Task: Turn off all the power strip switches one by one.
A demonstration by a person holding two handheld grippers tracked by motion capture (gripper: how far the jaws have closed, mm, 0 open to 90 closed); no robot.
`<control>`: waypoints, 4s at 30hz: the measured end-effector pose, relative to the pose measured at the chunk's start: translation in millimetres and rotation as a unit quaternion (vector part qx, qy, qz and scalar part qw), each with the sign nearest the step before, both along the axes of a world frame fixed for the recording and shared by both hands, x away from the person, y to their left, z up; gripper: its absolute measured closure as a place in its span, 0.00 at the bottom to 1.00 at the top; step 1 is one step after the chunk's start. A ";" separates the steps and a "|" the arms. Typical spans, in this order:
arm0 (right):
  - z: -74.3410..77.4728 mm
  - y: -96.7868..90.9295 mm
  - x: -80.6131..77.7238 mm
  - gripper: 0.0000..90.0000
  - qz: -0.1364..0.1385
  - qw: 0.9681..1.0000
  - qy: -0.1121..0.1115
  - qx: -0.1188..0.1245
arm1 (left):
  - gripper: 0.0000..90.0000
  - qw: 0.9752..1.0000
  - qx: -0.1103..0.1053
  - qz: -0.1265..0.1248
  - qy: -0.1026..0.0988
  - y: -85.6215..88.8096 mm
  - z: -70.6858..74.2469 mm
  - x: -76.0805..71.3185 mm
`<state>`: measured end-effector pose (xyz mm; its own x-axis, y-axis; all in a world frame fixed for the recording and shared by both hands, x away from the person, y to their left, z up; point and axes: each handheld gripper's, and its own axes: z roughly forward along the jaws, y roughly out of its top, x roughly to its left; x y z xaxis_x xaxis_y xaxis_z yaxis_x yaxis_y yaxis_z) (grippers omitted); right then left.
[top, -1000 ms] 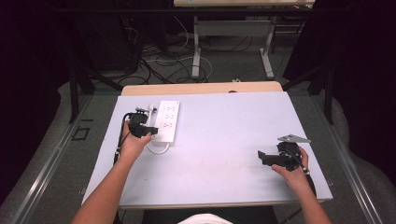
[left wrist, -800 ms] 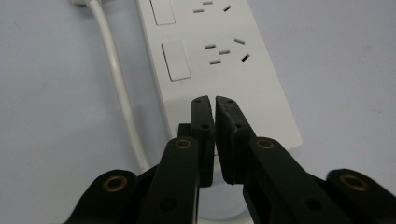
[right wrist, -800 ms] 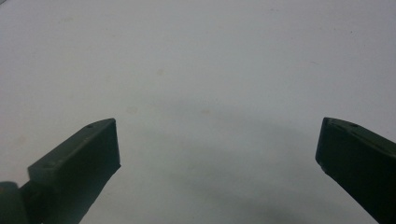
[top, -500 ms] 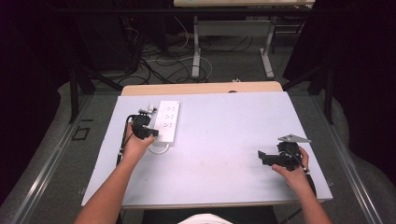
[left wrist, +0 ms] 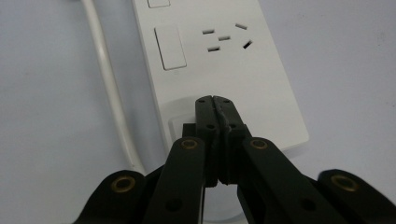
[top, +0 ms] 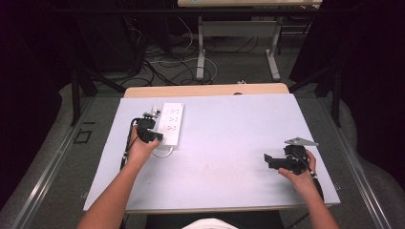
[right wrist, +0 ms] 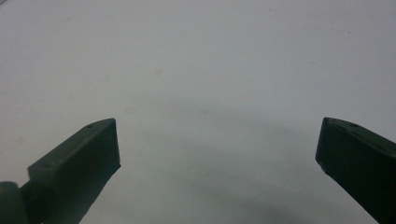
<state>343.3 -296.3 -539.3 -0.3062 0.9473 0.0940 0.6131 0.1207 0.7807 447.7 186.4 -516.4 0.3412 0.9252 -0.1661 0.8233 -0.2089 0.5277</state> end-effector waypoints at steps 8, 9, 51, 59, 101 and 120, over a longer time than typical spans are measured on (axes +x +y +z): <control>0.0 0.9 -0.1 0.00 -0.001 1.000 0.001 -0.002 | 1.00 1.000 0.005 0.001 -0.006 -1.1 -1.7 -1.2; 0.0 1.0 -0.2 0.00 -0.001 1.000 0.001 -0.002 | 1.00 1.000 0.010 0.001 -0.007 -2.4 -2.4 -1.8; 0.1 0.0 0.0 0.00 0.000 1.000 0.000 0.001 | 1.00 0.999 -0.017 0.023 -0.017 3.6 21.4 11.4; -0.5 0.2 0.3 0.00 -0.002 1.000 0.002 0.003 | 1.00 0.999 -0.024 0.029 -0.024 5.4 31.0 19.4; -2.4 -0.7 1.3 0.00 -0.003 1.000 0.003 -0.001 | 1.00 0.998 -0.010 0.068 -0.008 -0.9 13.2 60.8; -2.8 -1.3 1.6 0.00 -0.003 1.000 0.003 -0.002 | 1.00 0.997 -0.003 0.072 0.004 -3.7 1.7 67.0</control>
<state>344.9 -297.5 -542.0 -0.3007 0.9493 0.0919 0.6186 0.1208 0.7763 514.7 182.7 -514.7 0.2034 0.9637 -0.1732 0.8489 -0.0855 0.5216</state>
